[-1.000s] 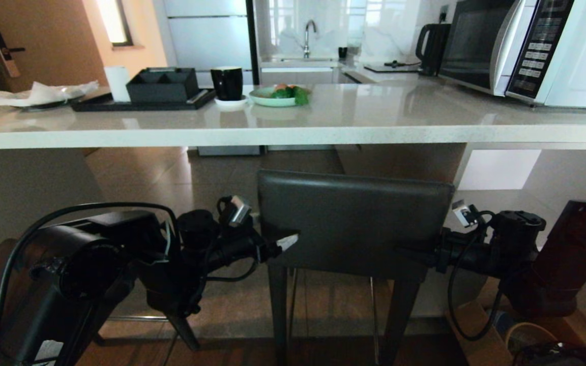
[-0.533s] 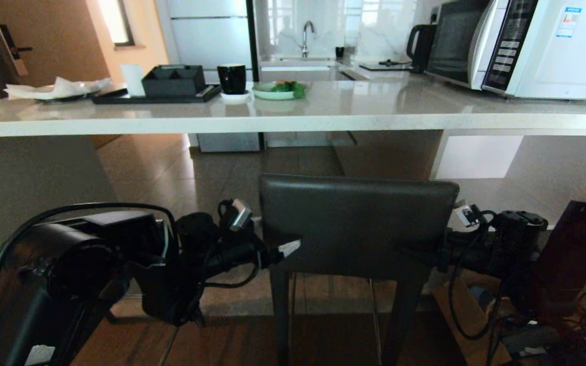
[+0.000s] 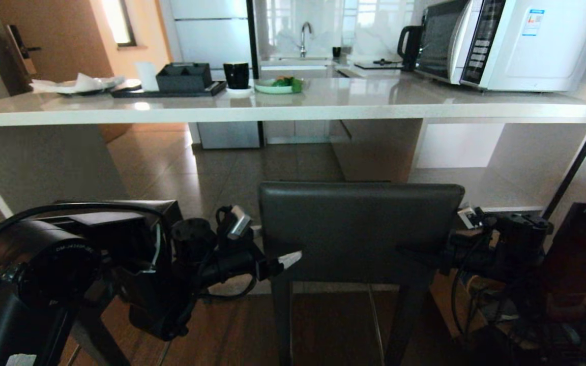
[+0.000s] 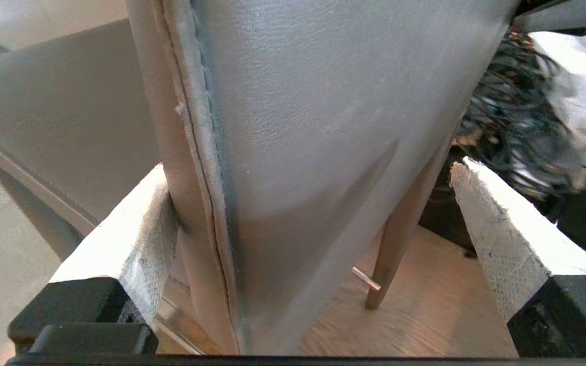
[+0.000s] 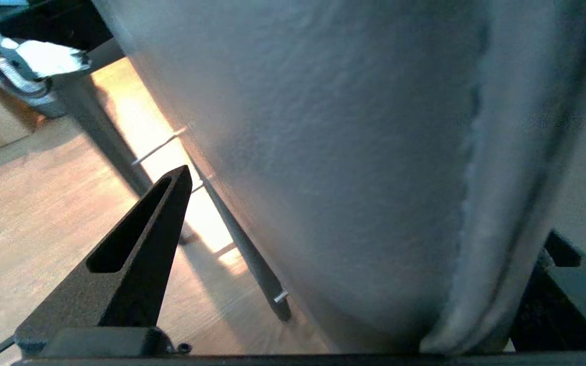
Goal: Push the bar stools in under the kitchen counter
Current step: Pull the gray chair out from under the dining table
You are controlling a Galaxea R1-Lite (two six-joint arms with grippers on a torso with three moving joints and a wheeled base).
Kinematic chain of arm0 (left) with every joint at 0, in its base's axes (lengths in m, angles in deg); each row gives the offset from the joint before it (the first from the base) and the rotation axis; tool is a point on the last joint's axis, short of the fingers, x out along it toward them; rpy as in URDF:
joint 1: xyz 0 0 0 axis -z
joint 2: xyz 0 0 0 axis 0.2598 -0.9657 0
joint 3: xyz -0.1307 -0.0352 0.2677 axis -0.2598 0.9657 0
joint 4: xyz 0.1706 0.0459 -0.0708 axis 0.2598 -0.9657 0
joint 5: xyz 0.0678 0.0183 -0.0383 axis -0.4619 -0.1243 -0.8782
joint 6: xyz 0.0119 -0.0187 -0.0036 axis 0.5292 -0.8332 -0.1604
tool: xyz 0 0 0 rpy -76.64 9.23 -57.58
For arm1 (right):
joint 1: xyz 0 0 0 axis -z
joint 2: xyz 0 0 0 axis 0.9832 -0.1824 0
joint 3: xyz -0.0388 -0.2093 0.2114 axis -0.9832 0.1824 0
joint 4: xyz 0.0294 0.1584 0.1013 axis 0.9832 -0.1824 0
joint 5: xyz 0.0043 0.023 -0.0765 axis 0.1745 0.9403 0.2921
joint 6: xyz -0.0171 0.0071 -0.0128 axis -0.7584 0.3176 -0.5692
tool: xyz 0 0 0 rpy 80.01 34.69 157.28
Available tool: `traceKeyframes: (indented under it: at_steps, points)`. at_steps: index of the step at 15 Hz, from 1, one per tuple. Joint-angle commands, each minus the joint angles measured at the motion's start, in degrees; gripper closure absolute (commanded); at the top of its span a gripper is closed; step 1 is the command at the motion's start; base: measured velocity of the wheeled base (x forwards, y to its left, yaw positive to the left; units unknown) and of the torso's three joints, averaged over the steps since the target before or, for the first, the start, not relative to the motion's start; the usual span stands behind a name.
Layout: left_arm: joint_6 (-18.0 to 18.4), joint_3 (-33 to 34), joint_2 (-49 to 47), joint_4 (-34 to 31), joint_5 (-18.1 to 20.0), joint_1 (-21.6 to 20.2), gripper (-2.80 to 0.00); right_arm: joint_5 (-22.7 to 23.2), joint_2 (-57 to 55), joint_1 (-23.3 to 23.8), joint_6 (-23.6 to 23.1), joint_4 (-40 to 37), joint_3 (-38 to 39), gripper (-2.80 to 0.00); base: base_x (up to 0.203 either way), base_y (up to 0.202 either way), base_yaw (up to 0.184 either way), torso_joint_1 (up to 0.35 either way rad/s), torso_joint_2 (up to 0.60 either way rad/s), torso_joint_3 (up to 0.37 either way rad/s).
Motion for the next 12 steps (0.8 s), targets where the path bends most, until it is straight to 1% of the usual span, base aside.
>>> traceKeyframes:
  at_steps: [1, 5, 9, 10, 12]
  points:
    - [-0.1, 1.0, 1.0, 0.5, 0.4, 0.3, -2.8, 0.4, 1.1, 0.0, 0.0, 0.8, 1.1, -2.8, -0.194, 0.0, -0.001, 0.007, 0.0, 0.007]
    - [0.8, 2.5, 1.9, 0.5, 0.3, 0.7, -2.8, 0.2, 1.6, 0.0, 0.0, 1.7, 2.0, -2.8, -0.193, 0.0, -0.002, 0.001, 0.0, 0.003]
    - [0.8, 2.8, 2.7, 0.5, 0.2, 0.6, -2.8, 0.1, 1.6, 0.0, 0.0, 1.7, 1.7, -2.8, -0.187, 0.0, -0.002, 0.002, 0.0, 0.001]
    - [0.8, 2.8, 2.8, 0.5, -0.5, 0.4, -2.8, 0.1, 1.6, 0.0, 0.0, 1.7, 1.8, -2.8, -0.123, 0.0, -0.004, 0.002, 0.0, 0.002]
    - [0.7, 2.8, 2.8, 0.5, -2.0, 0.4, -2.8, 0.0, 2.0, 0.1, 0.1, 1.7, 2.0, -2.8, 0.0, 0.0, 0.0, 0.0, 0.0, 0.0]
